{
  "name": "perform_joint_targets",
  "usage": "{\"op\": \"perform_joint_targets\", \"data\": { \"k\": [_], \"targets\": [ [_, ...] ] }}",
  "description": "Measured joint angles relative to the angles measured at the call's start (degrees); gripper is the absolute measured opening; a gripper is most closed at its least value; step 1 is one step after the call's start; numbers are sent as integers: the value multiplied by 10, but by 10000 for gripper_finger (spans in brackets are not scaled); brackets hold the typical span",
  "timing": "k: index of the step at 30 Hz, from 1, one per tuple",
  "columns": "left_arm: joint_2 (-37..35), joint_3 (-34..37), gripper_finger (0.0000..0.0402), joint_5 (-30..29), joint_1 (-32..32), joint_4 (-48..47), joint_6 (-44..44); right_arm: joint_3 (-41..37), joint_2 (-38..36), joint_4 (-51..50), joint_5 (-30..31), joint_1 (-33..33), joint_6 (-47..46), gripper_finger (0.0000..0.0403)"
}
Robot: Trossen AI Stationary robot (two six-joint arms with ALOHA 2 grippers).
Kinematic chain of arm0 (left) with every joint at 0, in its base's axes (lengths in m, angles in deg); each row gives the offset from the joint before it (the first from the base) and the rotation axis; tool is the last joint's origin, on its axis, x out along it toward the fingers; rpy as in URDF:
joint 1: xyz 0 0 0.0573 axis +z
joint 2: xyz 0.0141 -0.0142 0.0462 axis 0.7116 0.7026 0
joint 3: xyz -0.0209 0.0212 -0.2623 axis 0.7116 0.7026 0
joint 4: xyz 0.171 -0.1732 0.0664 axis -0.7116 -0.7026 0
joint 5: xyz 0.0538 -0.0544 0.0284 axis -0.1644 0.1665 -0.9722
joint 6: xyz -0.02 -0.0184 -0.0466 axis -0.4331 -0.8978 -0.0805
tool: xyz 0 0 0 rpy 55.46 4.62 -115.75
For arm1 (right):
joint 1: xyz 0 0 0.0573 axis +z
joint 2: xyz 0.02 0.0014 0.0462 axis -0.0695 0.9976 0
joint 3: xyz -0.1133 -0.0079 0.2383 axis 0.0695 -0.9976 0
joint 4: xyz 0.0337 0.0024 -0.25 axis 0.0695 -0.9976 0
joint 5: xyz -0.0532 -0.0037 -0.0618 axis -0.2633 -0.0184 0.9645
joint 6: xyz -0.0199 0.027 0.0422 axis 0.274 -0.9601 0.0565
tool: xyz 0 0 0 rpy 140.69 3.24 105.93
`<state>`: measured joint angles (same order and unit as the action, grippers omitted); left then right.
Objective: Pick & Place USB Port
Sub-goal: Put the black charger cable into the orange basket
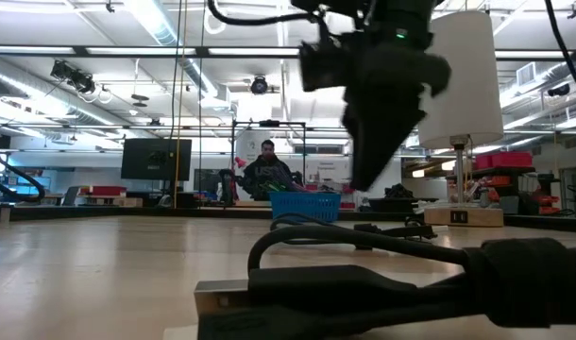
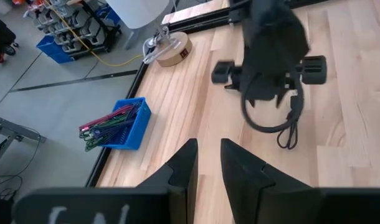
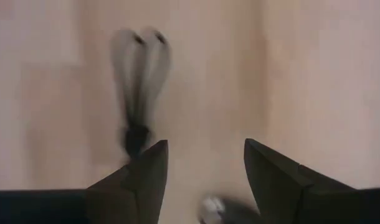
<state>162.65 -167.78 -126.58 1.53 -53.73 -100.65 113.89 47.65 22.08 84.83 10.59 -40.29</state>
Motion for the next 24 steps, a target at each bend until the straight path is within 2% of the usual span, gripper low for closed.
{"op": "perform_joint_targets", "data": {
  "k": [7, 14, 24],
  "targets": [
    [0, 0, 73, 0, 0, -1, 0, 0, 0, -124, 124, 17, -180, 210],
    [0, 0, 73, 0, 0, -1, -3, 0, 0, -147, 134, 17, -354, 210],
    [0, 0, 73, 0, 0, -1, -4, 0, 0, -162, 153, 16, -471, 210]
  ]
}}
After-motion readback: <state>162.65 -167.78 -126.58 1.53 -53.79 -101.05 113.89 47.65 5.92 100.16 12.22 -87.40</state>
